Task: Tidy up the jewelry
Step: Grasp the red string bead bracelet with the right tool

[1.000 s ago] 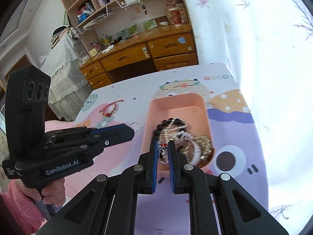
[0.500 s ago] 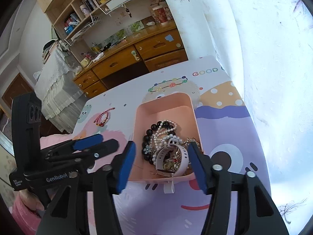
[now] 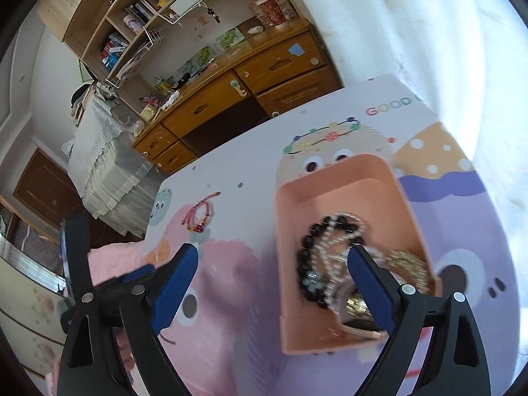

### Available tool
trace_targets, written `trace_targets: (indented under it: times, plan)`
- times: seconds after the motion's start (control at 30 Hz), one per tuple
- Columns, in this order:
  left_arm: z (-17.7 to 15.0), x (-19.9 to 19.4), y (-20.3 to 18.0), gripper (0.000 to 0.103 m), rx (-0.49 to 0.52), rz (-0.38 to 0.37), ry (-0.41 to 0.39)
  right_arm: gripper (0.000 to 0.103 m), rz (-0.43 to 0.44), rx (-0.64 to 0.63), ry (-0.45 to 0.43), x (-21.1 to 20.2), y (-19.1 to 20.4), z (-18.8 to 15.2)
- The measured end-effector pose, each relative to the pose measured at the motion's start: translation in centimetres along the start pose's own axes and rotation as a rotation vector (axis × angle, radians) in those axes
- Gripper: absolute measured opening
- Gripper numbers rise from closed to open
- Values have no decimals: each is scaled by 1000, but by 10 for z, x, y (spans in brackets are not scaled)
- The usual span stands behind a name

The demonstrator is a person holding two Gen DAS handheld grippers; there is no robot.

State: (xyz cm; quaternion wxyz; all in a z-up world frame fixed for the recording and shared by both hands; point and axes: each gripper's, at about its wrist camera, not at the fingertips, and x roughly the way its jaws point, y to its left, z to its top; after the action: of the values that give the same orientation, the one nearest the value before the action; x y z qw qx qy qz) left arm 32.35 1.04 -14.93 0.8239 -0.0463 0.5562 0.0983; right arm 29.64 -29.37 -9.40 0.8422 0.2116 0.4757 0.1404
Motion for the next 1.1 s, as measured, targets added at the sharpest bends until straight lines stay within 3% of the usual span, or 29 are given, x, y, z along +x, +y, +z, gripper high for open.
trace_targets:
  times: [0.2,0.47,0.8,1.03,1.1]
  plan:
    - [-9,21,52,61,-98,5,94,94,-2,-61,62,62,61,11]
    - [-12,42,99,61,-57,-14,140,94,-98,-198,95,156,138,9]
    - [-4,38,128,61,-8,-145,102,94,-183,-383,84,268,205,-13]
    - [-1,29,155,61,-47,-213,39,94,-253,-423,73,308,221,-24]
    - [-3,26,162,61,-54,-217,29,87,-265,-437,54,313,223,-25]
